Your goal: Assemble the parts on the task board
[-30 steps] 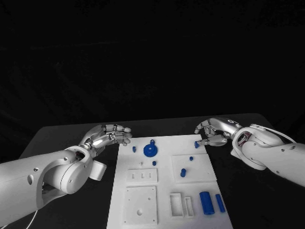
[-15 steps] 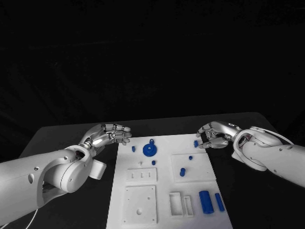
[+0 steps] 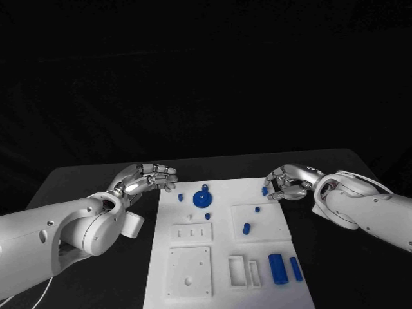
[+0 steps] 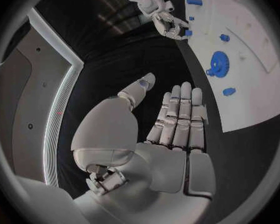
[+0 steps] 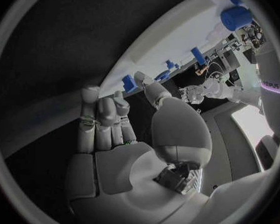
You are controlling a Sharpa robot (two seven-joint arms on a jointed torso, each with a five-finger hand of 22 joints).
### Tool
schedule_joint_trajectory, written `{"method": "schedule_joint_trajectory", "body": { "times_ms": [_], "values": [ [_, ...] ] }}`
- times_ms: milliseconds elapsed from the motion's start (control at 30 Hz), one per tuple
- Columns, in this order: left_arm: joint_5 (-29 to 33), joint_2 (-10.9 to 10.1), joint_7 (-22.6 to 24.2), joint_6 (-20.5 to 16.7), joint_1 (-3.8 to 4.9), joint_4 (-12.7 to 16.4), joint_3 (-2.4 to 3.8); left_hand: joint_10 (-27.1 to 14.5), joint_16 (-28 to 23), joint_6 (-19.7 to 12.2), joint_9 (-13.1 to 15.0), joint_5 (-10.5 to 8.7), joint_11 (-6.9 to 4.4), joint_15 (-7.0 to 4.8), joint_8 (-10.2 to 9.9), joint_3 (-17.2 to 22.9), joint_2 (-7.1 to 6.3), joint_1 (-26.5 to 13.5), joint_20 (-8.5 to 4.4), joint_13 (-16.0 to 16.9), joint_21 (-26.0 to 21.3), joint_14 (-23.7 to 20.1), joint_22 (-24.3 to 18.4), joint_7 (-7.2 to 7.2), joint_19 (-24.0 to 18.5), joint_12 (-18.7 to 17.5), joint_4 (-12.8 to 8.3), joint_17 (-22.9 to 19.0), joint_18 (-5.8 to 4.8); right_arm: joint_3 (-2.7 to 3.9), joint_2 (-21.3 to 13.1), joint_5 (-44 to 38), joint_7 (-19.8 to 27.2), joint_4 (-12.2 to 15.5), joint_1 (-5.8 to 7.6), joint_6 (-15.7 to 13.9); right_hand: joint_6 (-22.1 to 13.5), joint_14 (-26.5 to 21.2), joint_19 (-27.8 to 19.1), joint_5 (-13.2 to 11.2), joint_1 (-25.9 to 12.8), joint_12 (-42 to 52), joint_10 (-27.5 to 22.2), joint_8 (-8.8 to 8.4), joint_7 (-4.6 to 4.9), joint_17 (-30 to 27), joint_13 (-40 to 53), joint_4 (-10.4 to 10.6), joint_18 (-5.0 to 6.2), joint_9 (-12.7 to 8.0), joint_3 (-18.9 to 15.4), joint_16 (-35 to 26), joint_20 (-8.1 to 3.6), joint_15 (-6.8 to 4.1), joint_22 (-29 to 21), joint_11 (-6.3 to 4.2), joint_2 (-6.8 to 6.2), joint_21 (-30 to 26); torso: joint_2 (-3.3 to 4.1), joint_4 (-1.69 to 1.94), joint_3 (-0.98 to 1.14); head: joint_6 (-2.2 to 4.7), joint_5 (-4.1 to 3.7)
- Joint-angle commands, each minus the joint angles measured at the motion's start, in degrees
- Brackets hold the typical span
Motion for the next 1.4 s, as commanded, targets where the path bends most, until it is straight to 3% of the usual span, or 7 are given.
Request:
{"method": "schedule_joint_trajectory", "body": {
  "times_ms": [33,200,500,1033,1400],
  "values": [
    [-0.31,0.14,0.70,1.10,0.03,-0.03,0.03,-0.28,-0.35,-0.24,-0.08,0.29,0.02,0.08,0.26,0.24,0.28,-0.10,0.16,0.08,-0.21,-0.19,0.67,0.45,-0.27,-0.23,0.00,-0.03,0.86,0.03,0.26,0.39,0.78,-0.14,-0.05,0.79,0.45,-0.14,-0.16,-0.62,0.05,-0.05,-0.45,0.19,0.59,0.04,-0.07,0.19,2.74,-0.07,-0.35,-0.37,0.00,0.10,0.89,0.02,0.61,-0.23,-0.08,-0.04,0.02,-0.07,-0.07],
    [-0.31,0.14,0.67,1.12,0.03,-0.03,0.03,-0.28,-0.36,-0.25,-0.08,0.29,0.03,0.08,0.26,0.23,0.29,-0.11,0.17,0.08,-0.21,-0.19,0.67,0.46,-0.27,-0.23,0.01,-0.03,0.86,0.03,0.83,0.40,0.80,-0.60,-0.07,1.30,0.85,-0.10,-0.11,-2.22,0.08,-0.02,-0.45,0.35,0.57,0.10,-0.12,0.34,2.74,-0.17,-0.13,-0.42,0.03,0.09,0.86,0.01,1.40,-0.36,-0.08,0.00,0.05,-0.13,-0.09],
    [-0.31,0.13,0.66,1.15,0.03,-0.05,0.03,-0.28,-0.37,-0.26,-0.09,0.29,0.03,0.08,0.26,0.23,0.30,-0.13,0.17,0.08,-0.21,-0.19,0.68,0.46,-0.27,-0.24,0.02,-0.03,0.86,0.03,1.65,0.40,0.85,-1.05,-0.76,1.40,1.83,0.02,0.05,-8.04,0.66,-0.01,-0.42,0.60,0.39,0.24,-0.27,1.19,2.74,-0.60,3.34,-0.60,0.12,-0.01,0.87,-0.13,2.81,-0.65,-0.07,-0.03,0.12,-0.35,0.12],
    [-0.31,0.03,0.47,1.54,0.03,0.01,0.03,-0.28,-0.40,-0.28,-0.09,0.28,0.03,0.09,0.27,0.20,0.31,-0.20,0.19,0.08,-0.22,-0.19,0.68,0.47,-0.28,-0.25,0.05,-0.02,0.85,0.03,1.81,0.43,0.66,-1.69,-0.79,1.27,2.55,0.10,0.22,-9.85,0.41,0.08,-0.37,0.83,0.34,0.40,-0.31,1.93,2.74,-0.86,5.63,-0.64,0.11,-0.12,1.01,-0.21,3.08,-0.60,-0.07,-0.08,0.13,-0.47,0.05],
    [-0.31,-0.03,0.39,1.64,0.03,-0.07,0.03,-0.29,-0.44,-0.32,-0.11,0.21,0.05,0.11,0.27,0.12,0.33,-0.42,0.21,0.08,-0.22,-0.19,0.69,0.49,-0.29,-0.27,0.13,-0.01,0.84,0.03,2.28,2.21,0.71,-2.19,-0.79,1.60,4.13,0.13,0.22,-12.15,0.83,0.00,-0.48,1.59,-0.17,0.47,-0.41,3.01,2.74,-0.84,9.01,-0.87,0.17,-0.55,1.05,-0.68,3.01,-0.67,-0.10,-0.03,0.11,-0.54,0.04]
  ]
}}
